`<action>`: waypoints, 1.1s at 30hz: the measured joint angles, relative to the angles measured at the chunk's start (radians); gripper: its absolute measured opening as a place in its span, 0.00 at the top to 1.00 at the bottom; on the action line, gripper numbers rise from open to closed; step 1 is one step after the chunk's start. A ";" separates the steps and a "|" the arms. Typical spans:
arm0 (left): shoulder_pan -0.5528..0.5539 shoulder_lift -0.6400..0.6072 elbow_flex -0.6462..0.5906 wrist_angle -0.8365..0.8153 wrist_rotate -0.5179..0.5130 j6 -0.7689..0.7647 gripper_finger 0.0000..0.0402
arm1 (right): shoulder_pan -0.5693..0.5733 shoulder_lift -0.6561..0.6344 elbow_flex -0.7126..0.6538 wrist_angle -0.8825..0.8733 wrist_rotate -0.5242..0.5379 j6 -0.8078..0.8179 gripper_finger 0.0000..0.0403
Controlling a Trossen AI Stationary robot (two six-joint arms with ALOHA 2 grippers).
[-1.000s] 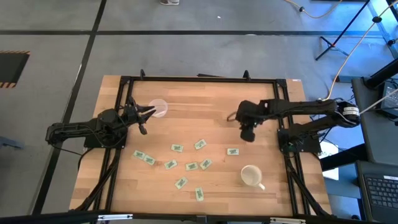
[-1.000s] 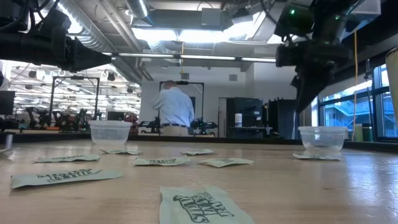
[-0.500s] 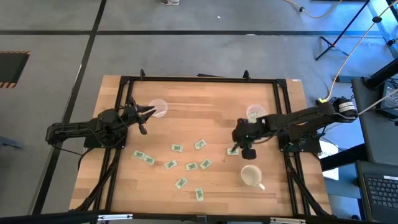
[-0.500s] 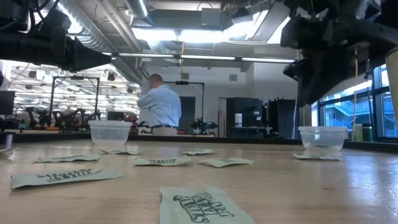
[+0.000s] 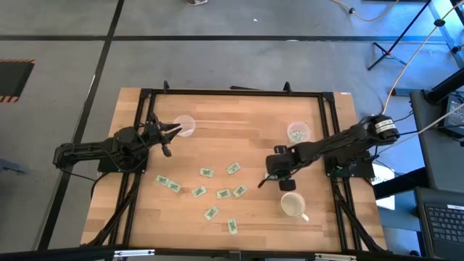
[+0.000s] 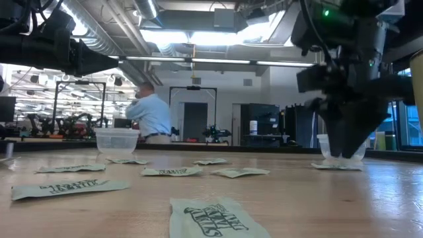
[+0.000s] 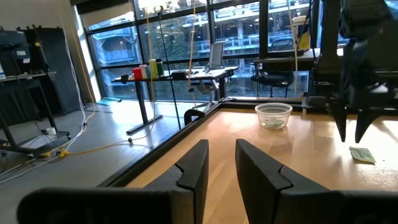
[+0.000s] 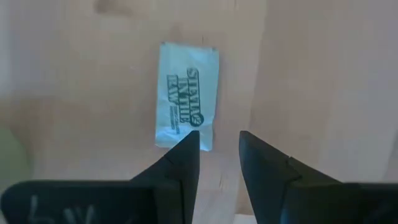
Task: Pick and place Stevia / Truvia into bins
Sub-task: Put the stevia packet into the right transparent container
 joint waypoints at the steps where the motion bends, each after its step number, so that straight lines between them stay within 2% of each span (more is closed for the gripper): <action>1: 0.000 0.000 0.000 0.000 0.000 0.000 0.81 | 0.000 0.013 0.000 -0.001 0.000 0.000 0.71; 10: 0.000 0.000 0.000 0.000 0.000 0.000 0.81 | 0.000 0.100 0.007 -0.008 -0.001 0.000 0.73; 13: 0.000 0.000 0.000 0.000 0.000 0.000 0.81 | 0.000 0.103 0.007 -0.008 0.003 0.000 0.79; 19: 0.000 0.000 0.000 0.000 0.000 0.000 0.81 | -0.002 0.105 0.006 -0.008 0.018 -0.001 0.97; 21: 0.000 0.000 0.000 0.000 0.000 0.000 0.81 | -0.002 0.102 0.005 -0.008 0.021 0.006 0.98; 26: 0.000 0.000 0.000 0.000 0.000 0.000 0.81 | -0.001 0.052 -0.004 -0.002 0.025 0.058 0.99; 30: 0.000 0.000 0.000 0.000 0.000 0.000 0.81 | 0.000 -0.038 -0.004 -0.009 0.008 0.102 0.99; 33: 0.000 0.000 0.000 0.000 0.000 0.000 0.81 | -0.005 -0.111 -0.004 -0.032 0.059 0.145 1.00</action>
